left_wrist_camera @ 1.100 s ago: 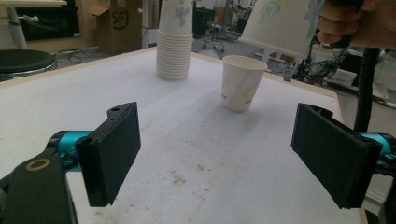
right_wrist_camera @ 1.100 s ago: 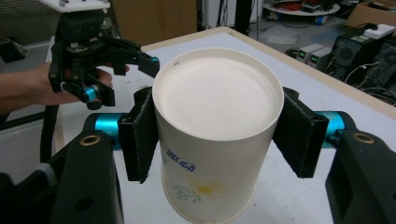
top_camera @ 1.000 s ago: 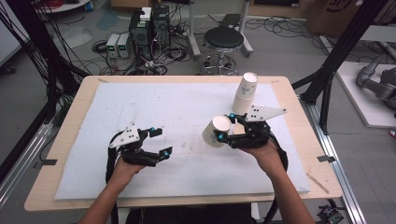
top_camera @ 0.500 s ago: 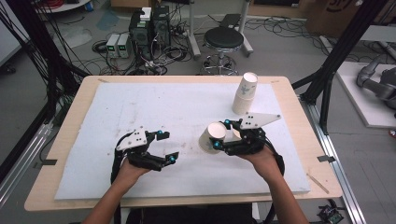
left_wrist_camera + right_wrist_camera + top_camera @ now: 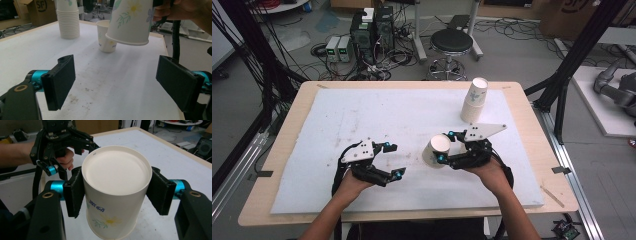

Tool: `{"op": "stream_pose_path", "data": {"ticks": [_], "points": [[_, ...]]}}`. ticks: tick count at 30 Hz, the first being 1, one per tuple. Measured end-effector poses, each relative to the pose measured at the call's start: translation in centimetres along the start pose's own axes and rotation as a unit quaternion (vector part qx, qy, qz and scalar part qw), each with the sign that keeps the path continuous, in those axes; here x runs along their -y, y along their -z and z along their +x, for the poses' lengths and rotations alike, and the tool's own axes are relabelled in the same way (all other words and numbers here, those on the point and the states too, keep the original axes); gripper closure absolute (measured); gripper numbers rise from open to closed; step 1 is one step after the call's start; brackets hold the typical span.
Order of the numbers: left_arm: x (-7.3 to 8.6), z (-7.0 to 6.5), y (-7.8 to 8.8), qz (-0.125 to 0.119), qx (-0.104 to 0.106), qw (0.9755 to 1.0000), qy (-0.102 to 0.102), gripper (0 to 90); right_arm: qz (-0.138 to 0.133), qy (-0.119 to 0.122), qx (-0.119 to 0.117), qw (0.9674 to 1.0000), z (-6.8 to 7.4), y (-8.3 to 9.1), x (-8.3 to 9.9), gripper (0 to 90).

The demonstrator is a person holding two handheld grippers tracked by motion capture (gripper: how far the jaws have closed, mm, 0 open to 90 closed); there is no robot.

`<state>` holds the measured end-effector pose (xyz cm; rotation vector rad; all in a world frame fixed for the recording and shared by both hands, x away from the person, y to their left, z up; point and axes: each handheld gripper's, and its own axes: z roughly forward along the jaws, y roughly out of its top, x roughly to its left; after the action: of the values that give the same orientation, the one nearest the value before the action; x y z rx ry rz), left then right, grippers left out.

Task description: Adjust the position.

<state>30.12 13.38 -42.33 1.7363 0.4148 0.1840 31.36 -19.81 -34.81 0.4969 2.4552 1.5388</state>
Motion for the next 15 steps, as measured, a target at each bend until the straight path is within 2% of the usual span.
{"op": "stream_pose_path", "data": {"ticks": [2,6,13,15], "points": [[0.0,-0.1,0.1,-0.001,0.004,0.9999,0.010,15.6,0.003,0.000,-0.005,1.0000,0.1,-0.4,0.1,36.8],[0.0,-0.4,0.4,-0.006,0.005,0.9999,0.007,15.6,0.005,0.006,-0.017,0.9998,0.5,-1.1,0.1,36.9],[0.0,-0.8,0.3,0.008,0.012,0.9999,-0.008,15.6,0.003,0.018,-0.040,0.9990,0.9,-2.1,0.3,36.9],[-0.1,-0.9,0.0,0.011,0.017,0.9997,-0.011,15.6,-0.001,0.013,-0.048,0.9988,1.0,-2.3,0.5,36.9]]}}
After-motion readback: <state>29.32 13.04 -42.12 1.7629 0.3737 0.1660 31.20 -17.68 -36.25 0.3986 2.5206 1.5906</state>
